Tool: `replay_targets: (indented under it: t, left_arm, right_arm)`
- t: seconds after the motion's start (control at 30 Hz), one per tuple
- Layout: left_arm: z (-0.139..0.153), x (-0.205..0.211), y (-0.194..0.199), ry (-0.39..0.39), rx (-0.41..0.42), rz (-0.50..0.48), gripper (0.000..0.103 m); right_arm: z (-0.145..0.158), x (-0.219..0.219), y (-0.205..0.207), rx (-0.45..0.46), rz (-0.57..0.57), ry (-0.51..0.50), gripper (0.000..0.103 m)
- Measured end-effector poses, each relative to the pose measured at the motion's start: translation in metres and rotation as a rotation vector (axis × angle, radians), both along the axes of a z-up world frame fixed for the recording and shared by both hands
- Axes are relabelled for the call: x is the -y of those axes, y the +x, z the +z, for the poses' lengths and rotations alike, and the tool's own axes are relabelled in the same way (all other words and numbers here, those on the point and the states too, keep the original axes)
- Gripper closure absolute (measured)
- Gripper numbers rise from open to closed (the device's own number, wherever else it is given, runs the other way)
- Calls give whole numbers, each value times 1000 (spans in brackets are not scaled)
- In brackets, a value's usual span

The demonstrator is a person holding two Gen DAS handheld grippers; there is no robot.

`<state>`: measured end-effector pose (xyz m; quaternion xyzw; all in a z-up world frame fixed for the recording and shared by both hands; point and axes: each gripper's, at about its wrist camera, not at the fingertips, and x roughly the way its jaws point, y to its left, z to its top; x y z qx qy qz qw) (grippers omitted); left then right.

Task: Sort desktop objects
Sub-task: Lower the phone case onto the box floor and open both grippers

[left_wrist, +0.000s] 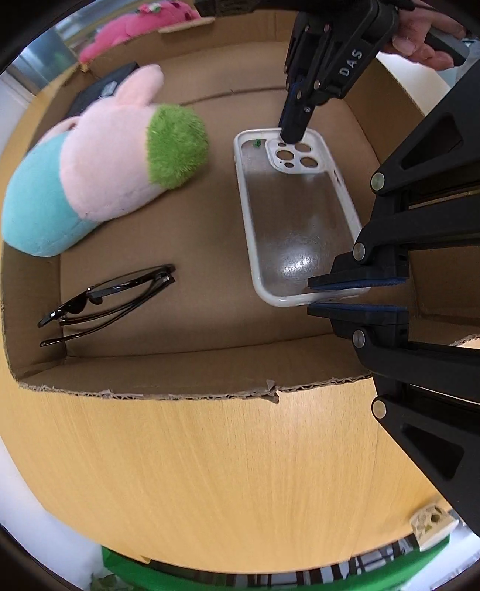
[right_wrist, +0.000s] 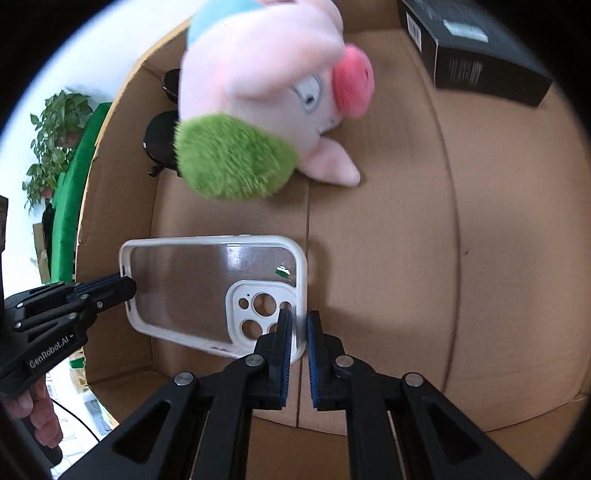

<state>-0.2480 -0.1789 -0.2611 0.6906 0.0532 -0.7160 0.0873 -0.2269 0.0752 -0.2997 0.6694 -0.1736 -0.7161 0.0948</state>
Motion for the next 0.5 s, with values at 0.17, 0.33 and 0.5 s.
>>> replay_targets:
  t: [0.17,0.33,0.5]
  left_arm:
    - [1,-6,2,-37,17,11,96]
    - [28,-6,10,-41,-35,29,79]
    - [101,-18,36,-120,-229,14,36]
  right_arm:
    - [0,1,1,-11,-5,-32,89]
    - [21,0,10,-49,54,-93,80]
    - [94,-7,36,-225,106,37,51]
